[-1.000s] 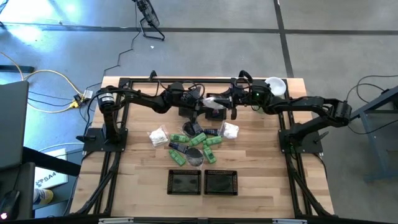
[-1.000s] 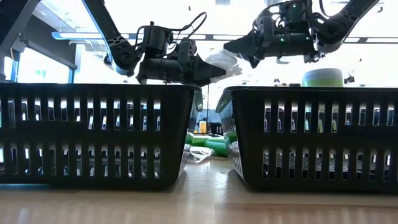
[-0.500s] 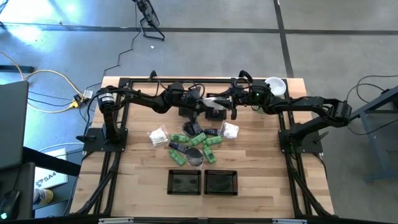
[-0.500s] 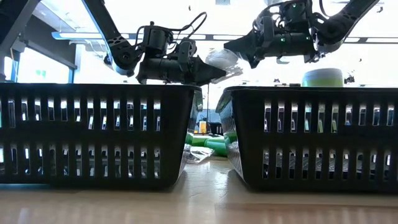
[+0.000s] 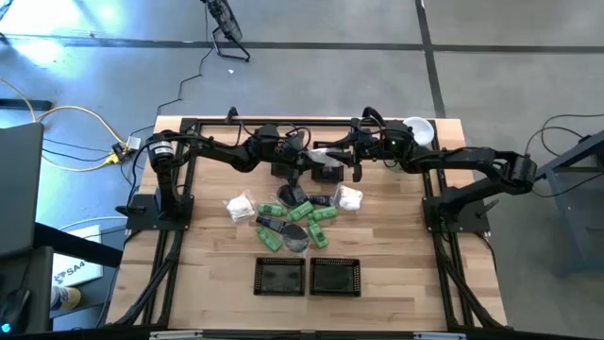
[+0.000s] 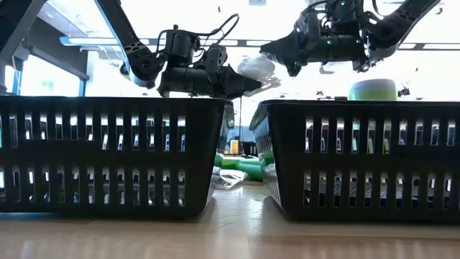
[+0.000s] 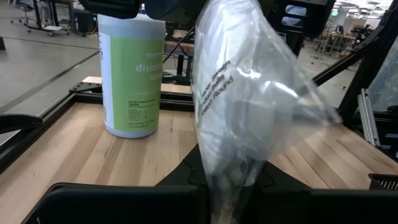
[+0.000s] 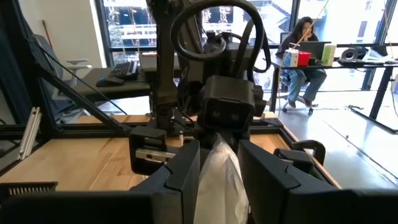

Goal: Pick & Place Travel size toiletries
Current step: Put the cotton pack into the top left black bin

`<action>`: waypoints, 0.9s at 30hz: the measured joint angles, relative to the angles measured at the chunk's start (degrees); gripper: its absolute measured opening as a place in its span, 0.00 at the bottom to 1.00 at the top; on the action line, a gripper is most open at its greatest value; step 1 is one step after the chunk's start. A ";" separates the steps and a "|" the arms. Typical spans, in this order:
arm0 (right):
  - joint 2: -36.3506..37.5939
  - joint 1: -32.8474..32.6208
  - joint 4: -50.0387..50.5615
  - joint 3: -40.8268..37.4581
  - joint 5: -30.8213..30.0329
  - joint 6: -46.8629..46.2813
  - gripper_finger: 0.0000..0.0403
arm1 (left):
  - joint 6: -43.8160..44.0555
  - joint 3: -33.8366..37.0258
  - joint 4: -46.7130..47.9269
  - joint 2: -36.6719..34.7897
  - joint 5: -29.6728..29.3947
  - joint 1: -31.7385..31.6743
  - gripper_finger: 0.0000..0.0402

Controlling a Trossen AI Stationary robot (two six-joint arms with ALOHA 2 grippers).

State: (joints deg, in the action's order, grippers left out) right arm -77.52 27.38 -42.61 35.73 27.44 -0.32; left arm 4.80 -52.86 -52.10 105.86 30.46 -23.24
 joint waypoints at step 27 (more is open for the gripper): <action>5.08 2.76 10.93 0.00 -3.47 1.04 0.55 | 0.85 0.00 0.00 0.00 1.00 -1.74 0.08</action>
State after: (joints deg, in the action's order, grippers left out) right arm -72.43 30.14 -31.68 35.73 23.97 0.72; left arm 5.65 -52.86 -52.10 105.86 31.46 -24.98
